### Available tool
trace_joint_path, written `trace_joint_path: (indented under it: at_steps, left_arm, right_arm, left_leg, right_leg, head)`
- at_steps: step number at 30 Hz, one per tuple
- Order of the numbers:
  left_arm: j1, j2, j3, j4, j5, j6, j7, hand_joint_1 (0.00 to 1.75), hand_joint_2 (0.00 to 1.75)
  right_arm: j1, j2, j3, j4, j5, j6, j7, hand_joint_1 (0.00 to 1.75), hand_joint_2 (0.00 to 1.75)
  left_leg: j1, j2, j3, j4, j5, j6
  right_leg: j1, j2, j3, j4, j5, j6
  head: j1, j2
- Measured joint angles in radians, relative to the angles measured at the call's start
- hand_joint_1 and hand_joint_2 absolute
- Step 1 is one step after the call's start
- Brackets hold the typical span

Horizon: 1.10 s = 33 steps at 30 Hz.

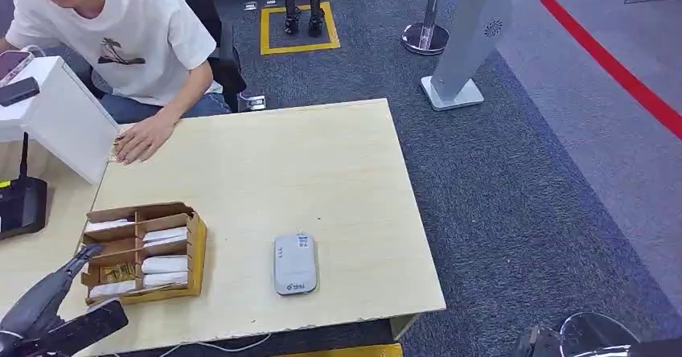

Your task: Pass the card to the sensor for recognition and then transmit it.

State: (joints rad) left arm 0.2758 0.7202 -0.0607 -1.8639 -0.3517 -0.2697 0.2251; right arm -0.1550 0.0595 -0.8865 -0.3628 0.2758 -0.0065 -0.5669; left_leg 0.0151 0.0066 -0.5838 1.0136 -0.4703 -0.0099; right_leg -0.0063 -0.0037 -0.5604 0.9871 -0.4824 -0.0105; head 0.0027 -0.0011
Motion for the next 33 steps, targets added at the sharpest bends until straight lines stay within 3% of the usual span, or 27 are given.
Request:
trace_joint_path:
  at_steps: [9, 19, 21, 24, 33]
  left_arm:
    - [0.004, -0.048, 0.002, -0.01, -0.023, 0.032, -0.031, 0.0, 1.75]
    - [0.003, -0.061, 0.002, -0.01, -0.027, 0.041, -0.039, 0.0, 1.75]
    - [0.002, -0.084, 0.002, -0.01, -0.035, 0.048, -0.048, 0.0, 1.75]
    - [-0.005, -0.219, 0.002, -0.011, -0.075, 0.109, -0.108, 0.0, 1.75]
    - [-0.016, -0.365, 0.003, -0.016, -0.049, 0.161, -0.178, 0.0, 1.75]
  right_arm:
    - [0.002, 0.0, 0.0, 0.0, -0.006, 0.0, -0.004, 0.0, 0.0]
    - [0.004, 0.0, 0.0, 0.0, -0.008, 0.0, -0.006, 0.0, 0.0]
    - [0.005, 0.0, 0.0, 0.0, -0.011, 0.0, -0.009, 0.0, 0.0]
    - [0.011, 0.0, -0.001, 0.0, -0.02, 0.006, -0.014, 0.0, 0.0]
    - [0.022, 0.0, -0.004, 0.0, -0.024, 0.015, -0.019, 0.0, 0.0]
  left_leg:
    - [0.0, 0.0, 0.0, 0.0, 0.0, 0.0]
    - [0.0, 0.0, 0.0, 0.0, 0.0, 0.0]
    - [-0.001, 0.0, 0.0, 0.0, 0.0, 0.0]
    - [-0.001, 0.0, 0.0, 0.0, 0.0, 0.0]
    - [-0.001, 0.0, 0.0, 0.0, 0.0, 0.0]
  right_leg:
    - [0.0, 0.0, 0.0, 0.0, 0.0, 0.0]
    - [0.0, 0.0, 0.0, 0.0, 0.0, 0.0]
    - [0.0, 0.0, 0.0, 0.0, 0.0, 0.0]
    - [0.0, 0.0, 0.0, 0.0, 0.0, 0.0]
    - [0.0, 0.0, 0.0, 0.0, 0.0, 0.0]
  head:
    - [0.0, 0.0]
    - [0.0, 0.0]
    - [0.0, 0.0]
    - [0.0, 0.0]
    - [0.0, 0.0]
